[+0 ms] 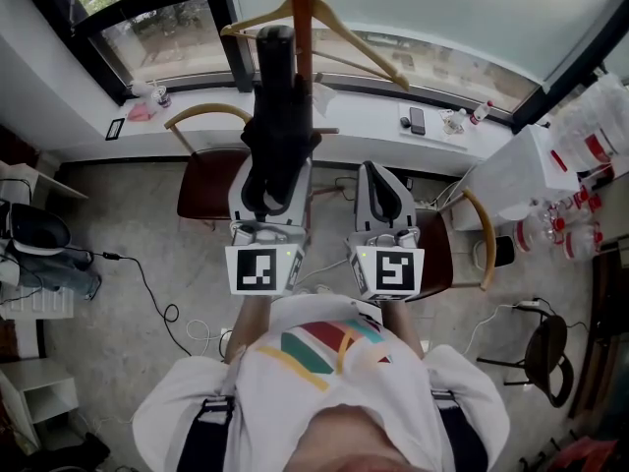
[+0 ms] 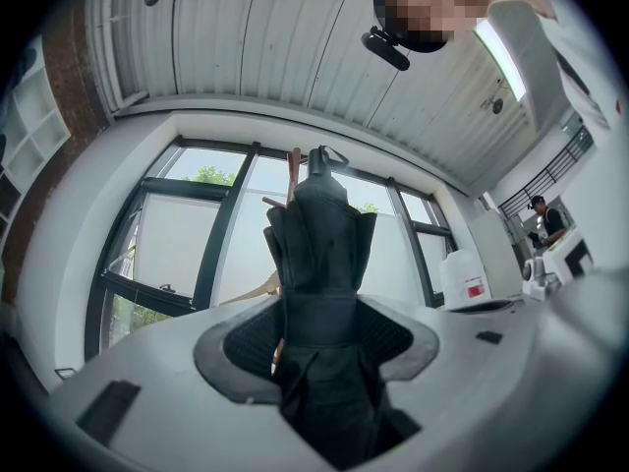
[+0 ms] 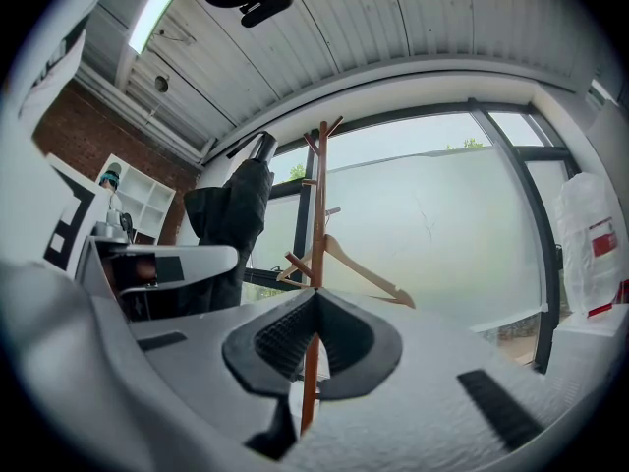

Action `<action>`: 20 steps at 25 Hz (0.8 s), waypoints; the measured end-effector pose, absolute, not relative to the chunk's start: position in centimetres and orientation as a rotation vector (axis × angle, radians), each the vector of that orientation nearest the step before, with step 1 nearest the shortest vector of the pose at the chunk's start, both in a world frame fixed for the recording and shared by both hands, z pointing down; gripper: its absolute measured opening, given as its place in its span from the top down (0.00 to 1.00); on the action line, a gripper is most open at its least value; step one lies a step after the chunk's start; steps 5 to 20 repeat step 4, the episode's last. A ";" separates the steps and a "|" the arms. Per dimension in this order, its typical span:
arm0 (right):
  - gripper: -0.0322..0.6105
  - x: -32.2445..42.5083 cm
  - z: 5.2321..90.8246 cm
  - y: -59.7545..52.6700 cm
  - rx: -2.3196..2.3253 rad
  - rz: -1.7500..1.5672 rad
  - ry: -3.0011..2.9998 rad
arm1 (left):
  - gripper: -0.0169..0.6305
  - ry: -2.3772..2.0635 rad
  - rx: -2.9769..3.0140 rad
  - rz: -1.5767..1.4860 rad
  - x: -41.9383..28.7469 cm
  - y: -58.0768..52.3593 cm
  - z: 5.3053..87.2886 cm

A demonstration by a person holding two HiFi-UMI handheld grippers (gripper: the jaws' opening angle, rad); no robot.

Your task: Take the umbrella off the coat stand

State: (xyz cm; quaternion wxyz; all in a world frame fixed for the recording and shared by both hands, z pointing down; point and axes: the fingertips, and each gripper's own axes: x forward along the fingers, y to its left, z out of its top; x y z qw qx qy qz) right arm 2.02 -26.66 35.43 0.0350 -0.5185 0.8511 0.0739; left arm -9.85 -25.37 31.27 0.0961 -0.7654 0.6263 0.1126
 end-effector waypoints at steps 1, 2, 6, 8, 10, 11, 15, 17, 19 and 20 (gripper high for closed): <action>0.95 2.0 35.4 -26.6 -1.595 0.229 2.617 | 0.62 1.858 -2.267 0.335 -9.9 -25.3 31.3; 0.95 2.1 35.4 -26.6 -1.598 0.229 2.615 | 0.62 1.860 -2.267 0.335 -10.0 -25.3 31.3; 0.95 2.1 35.5 -26.6 -1.603 0.228 2.611 | 0.62 1.864 -2.266 0.337 -10.1 -25.3 31.3; 0.95 2.1 35.5 -26.6 -1.603 0.228 2.611 | 0.62 1.864 -2.266 0.337 -10.1 -25.3 31.3; 0.95 2.1 35.5 -26.6 -1.603 0.228 2.611 | 0.62 1.864 -2.266 0.337 -10.1 -25.3 31.3; 0.95 2.1 35.5 -26.6 -1.603 0.228 2.611 | 0.62 1.864 -2.266 0.337 -10.1 -25.3 31.3; 0.95 2.1 35.5 -26.6 -1.603 0.228 2.611 | 0.62 1.864 -2.266 0.337 -10.1 -25.3 31.3; 0.95 2.1 35.5 -26.6 -1.603 0.228 2.611 | 0.62 1.864 -2.266 0.337 -10.1 -25.3 31.3; 0.95 2.1 35.5 -26.6 -1.603 0.228 2.611 | 0.62 1.864 -2.266 0.337 -10.1 -25.3 31.3; 0.95 2.1 35.5 -26.6 -1.603 0.228 2.611 | 0.62 1.864 -2.266 0.337 -10.1 -25.3 31.3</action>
